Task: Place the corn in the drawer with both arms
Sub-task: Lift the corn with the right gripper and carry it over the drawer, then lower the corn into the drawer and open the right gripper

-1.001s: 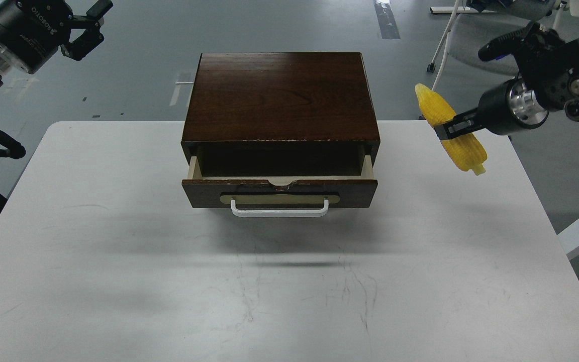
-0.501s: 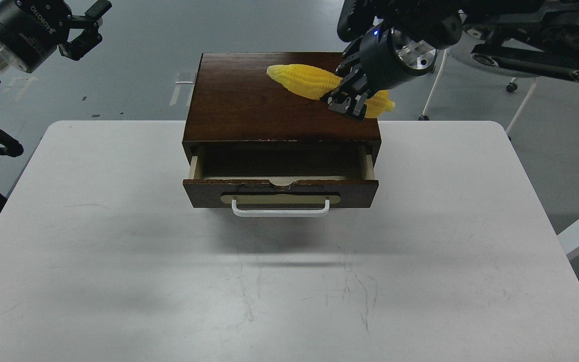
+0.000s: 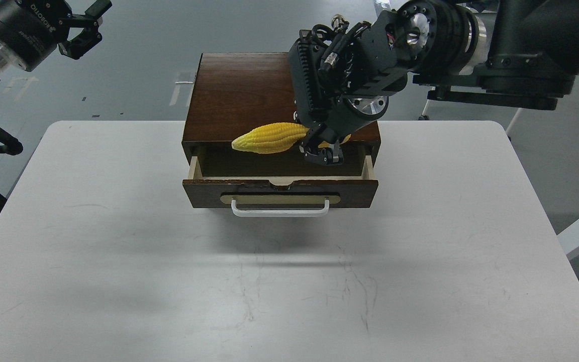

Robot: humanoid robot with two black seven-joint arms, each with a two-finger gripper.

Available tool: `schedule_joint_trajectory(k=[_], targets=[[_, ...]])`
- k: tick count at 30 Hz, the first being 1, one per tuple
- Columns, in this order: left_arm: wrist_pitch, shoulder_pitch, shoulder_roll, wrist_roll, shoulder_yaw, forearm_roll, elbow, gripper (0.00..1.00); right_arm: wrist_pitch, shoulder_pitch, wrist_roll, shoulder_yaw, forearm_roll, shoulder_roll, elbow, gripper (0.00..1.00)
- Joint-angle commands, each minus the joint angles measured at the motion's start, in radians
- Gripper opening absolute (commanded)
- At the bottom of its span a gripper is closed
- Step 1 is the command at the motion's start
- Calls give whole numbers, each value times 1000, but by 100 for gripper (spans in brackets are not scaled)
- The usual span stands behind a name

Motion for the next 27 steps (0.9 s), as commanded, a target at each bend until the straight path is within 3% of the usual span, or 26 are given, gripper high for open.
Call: schedule_joint_trajectory(k=[1,15,20,27], targets=[[0,0,2,0,5,0,-1,98,7,-57,0,-2,23,-4,-10,0],[0,0,8,0,2,0,1,98,57,-75,0,-8,116,9,-16,1],[-1,1,10,-2,2,0,1,98,57,-80,0,-8,116,12,-28,15],[-1,0,8,0,0,0,1,98,57,-80,0,-8,121,9,-27,54]])
